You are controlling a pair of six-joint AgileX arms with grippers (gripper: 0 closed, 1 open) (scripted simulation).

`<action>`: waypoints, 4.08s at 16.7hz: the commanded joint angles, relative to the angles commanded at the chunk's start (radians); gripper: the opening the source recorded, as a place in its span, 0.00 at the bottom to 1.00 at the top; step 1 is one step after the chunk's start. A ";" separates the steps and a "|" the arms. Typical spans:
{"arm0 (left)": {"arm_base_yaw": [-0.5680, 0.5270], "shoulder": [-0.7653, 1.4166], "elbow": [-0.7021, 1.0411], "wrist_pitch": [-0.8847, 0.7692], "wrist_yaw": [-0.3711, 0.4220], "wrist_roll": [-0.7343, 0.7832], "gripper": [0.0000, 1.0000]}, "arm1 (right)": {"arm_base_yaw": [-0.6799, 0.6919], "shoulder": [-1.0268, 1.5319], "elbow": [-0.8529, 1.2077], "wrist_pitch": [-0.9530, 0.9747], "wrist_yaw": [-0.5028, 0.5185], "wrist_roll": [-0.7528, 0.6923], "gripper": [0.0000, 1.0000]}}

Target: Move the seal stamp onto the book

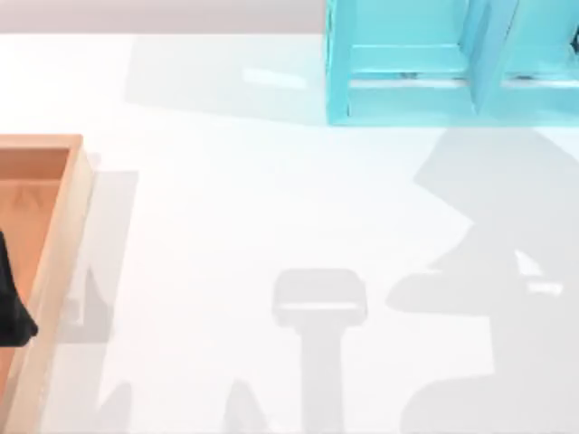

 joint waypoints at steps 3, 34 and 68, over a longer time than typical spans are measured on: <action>0.000 0.000 0.000 0.000 0.000 0.000 1.00 | -0.023 -0.079 -0.044 -0.049 -0.022 -0.004 0.00; 0.000 0.000 0.000 0.000 0.000 0.000 1.00 | 1.551 0.704 0.389 -0.003 1.353 -1.162 0.00; 0.000 0.000 0.000 0.000 0.000 0.000 1.00 | 1.568 0.789 0.352 0.093 1.369 -1.159 0.68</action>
